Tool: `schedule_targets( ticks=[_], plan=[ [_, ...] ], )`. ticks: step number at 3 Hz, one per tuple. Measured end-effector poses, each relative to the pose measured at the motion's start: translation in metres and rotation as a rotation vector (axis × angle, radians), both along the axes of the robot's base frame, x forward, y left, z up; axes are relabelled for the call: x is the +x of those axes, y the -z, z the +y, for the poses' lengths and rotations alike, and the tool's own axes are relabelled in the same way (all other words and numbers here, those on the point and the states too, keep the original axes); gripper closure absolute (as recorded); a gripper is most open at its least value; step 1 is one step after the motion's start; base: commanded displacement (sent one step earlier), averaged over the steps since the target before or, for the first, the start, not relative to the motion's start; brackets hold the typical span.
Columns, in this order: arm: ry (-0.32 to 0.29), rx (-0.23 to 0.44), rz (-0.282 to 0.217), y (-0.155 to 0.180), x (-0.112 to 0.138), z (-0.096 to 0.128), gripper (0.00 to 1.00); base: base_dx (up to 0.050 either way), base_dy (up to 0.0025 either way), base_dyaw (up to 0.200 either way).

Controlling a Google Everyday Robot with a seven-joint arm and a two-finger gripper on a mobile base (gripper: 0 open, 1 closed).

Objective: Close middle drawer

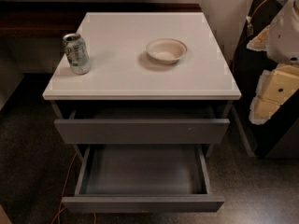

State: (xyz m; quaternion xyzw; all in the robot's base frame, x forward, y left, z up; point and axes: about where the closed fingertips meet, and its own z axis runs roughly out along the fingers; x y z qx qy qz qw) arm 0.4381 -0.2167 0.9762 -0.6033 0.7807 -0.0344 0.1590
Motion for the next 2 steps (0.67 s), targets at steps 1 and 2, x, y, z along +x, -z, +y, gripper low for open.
schedule_targets(
  ticks=[1,2],
  plan=[
    [0.000,0.000,0.000,0.0000,0.0000,0.0000,0.00,-0.050,0.00004,0.000],
    [0.000,0.000,0.000,0.0000,0.0000,0.0000,0.00,0.000,0.00000,0.000]
  ],
)
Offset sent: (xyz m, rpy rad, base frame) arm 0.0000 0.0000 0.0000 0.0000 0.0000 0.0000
